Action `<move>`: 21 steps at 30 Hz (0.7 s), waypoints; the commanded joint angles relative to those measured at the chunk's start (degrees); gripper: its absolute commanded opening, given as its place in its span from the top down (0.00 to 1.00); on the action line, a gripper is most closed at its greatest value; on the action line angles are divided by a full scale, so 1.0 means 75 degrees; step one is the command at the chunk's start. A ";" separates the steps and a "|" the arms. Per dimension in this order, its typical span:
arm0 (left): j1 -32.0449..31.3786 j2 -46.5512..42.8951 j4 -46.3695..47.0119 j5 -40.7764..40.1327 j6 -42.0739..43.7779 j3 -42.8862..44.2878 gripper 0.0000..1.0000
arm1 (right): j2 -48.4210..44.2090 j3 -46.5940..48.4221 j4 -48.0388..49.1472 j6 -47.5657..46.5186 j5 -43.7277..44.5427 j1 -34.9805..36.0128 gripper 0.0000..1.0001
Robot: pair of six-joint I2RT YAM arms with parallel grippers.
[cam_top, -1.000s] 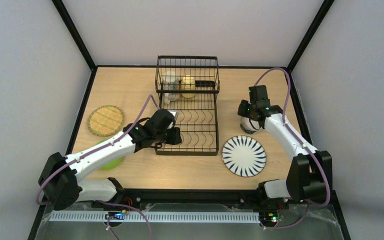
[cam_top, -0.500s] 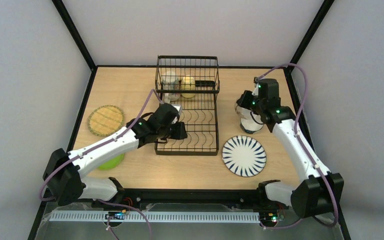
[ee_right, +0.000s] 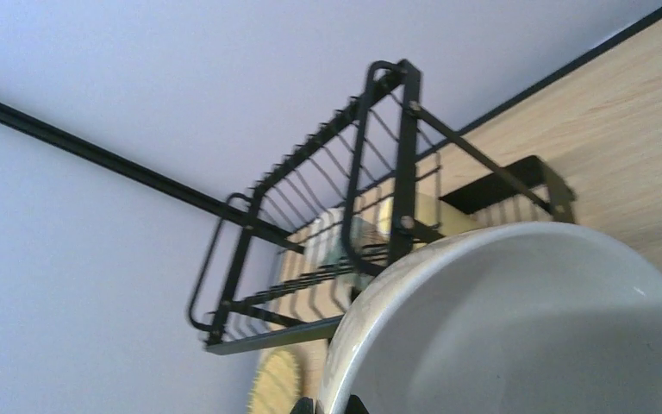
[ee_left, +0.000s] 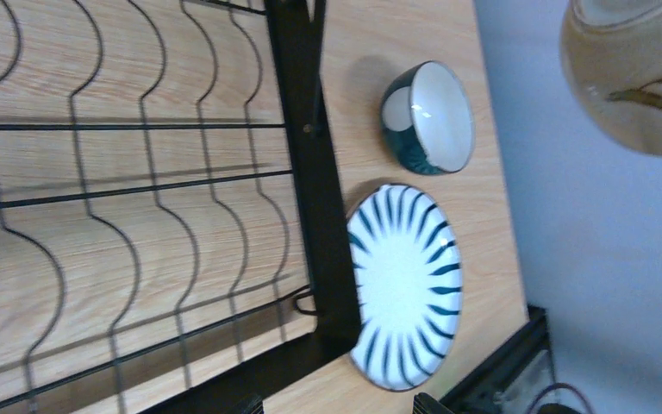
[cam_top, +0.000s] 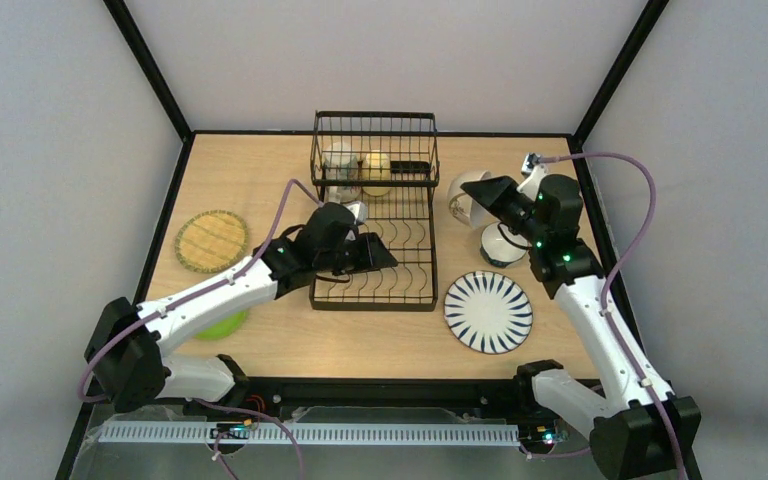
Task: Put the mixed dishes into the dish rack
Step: Pass from the right arm to the left
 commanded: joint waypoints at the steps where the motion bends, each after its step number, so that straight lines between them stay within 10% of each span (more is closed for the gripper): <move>1: -0.0014 -0.0203 0.0788 0.0487 -0.0915 0.0146 0.01 | -0.0667 -0.0263 0.1967 0.1334 -0.0535 0.0045 1.00; 21: 0.0262 0.0209 0.5033 0.1878 -0.5061 0.0796 0.01 | -0.1829 -0.1069 0.6208 0.5065 -0.0637 0.0045 1.00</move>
